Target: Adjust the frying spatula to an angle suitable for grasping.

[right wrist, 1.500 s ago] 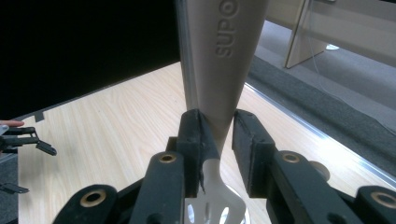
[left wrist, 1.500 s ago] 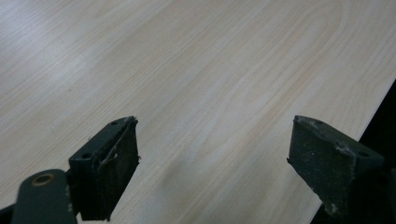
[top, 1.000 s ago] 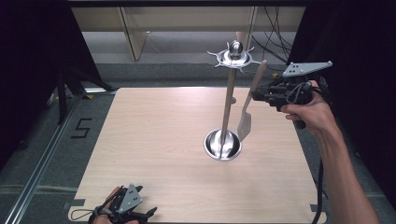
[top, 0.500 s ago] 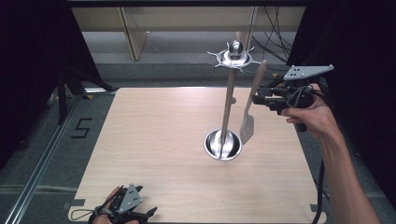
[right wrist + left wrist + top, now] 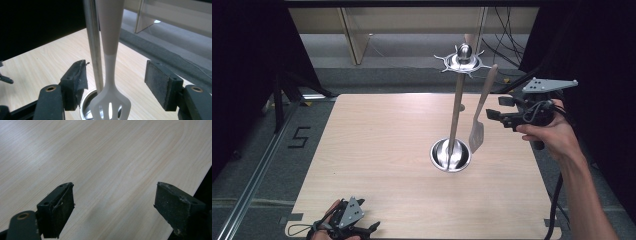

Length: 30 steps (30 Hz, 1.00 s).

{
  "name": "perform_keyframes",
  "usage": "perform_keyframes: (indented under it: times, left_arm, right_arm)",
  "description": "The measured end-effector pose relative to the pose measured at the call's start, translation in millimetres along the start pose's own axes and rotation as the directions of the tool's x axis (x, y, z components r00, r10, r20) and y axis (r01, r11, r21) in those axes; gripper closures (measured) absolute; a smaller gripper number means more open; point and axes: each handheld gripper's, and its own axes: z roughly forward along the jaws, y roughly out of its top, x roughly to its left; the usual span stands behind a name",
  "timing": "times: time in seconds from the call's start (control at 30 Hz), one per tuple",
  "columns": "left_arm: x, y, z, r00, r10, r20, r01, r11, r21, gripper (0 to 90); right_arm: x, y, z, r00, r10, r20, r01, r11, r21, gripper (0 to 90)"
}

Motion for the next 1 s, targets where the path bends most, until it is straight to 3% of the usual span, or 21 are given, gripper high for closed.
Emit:
perform_keyframes:
  times: [0.13,0.17,0.23,0.4,0.5,0.77,0.87,0.97,1.0]
  left_arm:
    - [0.4,0.0,-0.2,1.0,-0.001,-0.003,0.001,1.0,-0.003,15.2]
    - [1.6,0.3,-1.1,0.9999,0.016,-0.005,-0.016,0.9998,0.01,15.2]
    - [0.3,-0.3,0.5,1.0,-0.003,-0.003,0.003,0.9999,-0.014,15.2]
    - [1.7,0.3,-1.2,0.9999,0.015,-0.004,-0.015,0.9999,0.007,15.2]
    - [1.7,0.2,-1.2,1.0,0.008,-0.005,-0.008,1.0,0.004,15.2]
    - [1.7,0.4,-1.4,0.9999,0.014,-0.004,-0.014,0.9999,0.007,15.2]
    - [0.4,0.1,-0.4,1.0,-0.002,-0.002,0.002,1.0,-0.005,15.2]
    - [0.7,0.3,-0.9,1.0,0.002,-0.006,-0.002,1.0,-0.001,15.2]
    - [2.2,0.6,-1.8,0.9997,0.023,-0.005,-0.023,0.9997,0.012,15.2]
  right_arm:
    - [1.8,-6.0,-4.6,0.9999,-0.001,0.01,0.001,1.0,0.0,34.4]
    - [2.5,-10.5,-5.5,0.9997,-0.004,0.024,0.004,1.0,-0.012,34.1]
    - [3.1,-14.5,-7.1,0.9998,-0.009,0.019,0.008,1.0,0.01,34.0]
    - [6.4,-24.0,-6.1,0.9995,-0.003,0.031,0.003,1.0,0.014,33.3]
    - [11.7,-35.6,-4.9,0.9988,-0.027,0.041,0.026,0.999,0.02,31.8]
    - [19.4,-62.2,-0.3,0.9974,-0.019,0.07,0.017,1.0,0.02,31.1]
    - [21.5,-67.0,1.0,0.9972,-0.013,0.074,0.012,1.0,0.011,31.1]
    - [22.5,-74.3,-0.4,0.9967,-0.026,0.076,0.024,0.999,0.035,31.0]
    - [22.5,-74.3,-0.4,0.9967,-0.026,0.076,0.024,0.999,0.035,31.0]
